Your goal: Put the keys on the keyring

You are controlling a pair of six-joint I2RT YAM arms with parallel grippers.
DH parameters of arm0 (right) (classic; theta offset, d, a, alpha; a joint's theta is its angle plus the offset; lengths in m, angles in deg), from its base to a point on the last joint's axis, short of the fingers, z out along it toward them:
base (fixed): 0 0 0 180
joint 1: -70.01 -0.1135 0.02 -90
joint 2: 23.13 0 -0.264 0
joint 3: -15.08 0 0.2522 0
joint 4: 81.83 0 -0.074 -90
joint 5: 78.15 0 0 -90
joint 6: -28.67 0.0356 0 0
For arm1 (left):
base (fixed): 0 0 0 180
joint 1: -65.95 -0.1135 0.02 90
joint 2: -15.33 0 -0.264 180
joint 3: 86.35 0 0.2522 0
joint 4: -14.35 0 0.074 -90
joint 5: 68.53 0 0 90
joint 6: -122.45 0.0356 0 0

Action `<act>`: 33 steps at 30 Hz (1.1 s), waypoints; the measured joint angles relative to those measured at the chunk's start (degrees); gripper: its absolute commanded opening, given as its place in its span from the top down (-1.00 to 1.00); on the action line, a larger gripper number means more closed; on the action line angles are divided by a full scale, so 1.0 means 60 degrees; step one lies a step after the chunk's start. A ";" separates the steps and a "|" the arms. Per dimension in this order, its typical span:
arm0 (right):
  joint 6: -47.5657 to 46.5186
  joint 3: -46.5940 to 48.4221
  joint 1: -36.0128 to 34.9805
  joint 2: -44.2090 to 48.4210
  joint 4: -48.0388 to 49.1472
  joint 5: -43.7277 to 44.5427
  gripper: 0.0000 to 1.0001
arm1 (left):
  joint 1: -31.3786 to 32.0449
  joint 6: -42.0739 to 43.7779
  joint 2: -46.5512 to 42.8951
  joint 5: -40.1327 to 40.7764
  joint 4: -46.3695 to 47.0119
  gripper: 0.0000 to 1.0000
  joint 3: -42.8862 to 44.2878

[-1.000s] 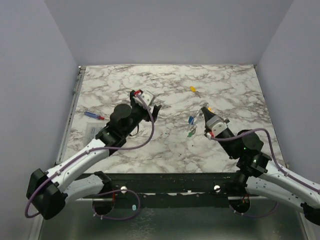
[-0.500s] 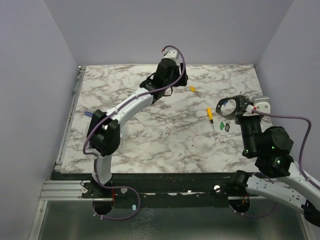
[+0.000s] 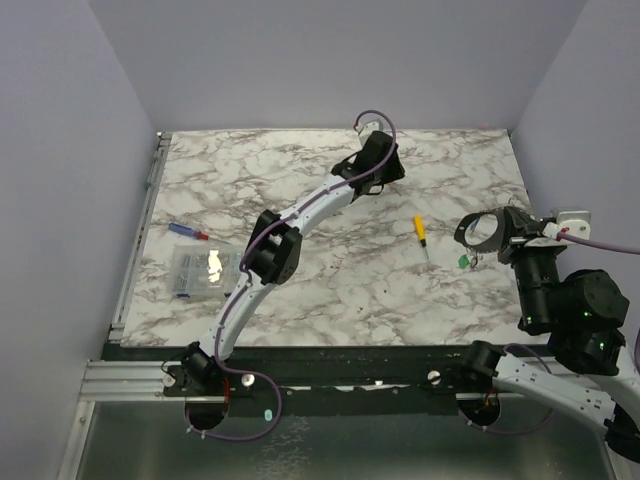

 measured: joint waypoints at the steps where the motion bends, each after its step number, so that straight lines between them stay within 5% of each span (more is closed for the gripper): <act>1: 0.0102 0.0004 0.0004 0.0058 -0.0131 -0.0004 0.99 | 0.0036 -0.0186 0.0138 0.0025 0.0073 0.00 0.0007; 22: 0.1741 0.0098 0.0000 0.0503 -0.2226 -0.0448 0.99 | 0.0157 -0.3260 0.2528 0.0532 0.5351 0.17 -0.0586; 33: 0.1865 0.0208 0.0004 0.0503 -0.2539 -0.0484 0.99 | 0.0109 -0.3916 0.0481 0.1705 0.5727 0.19 -0.4029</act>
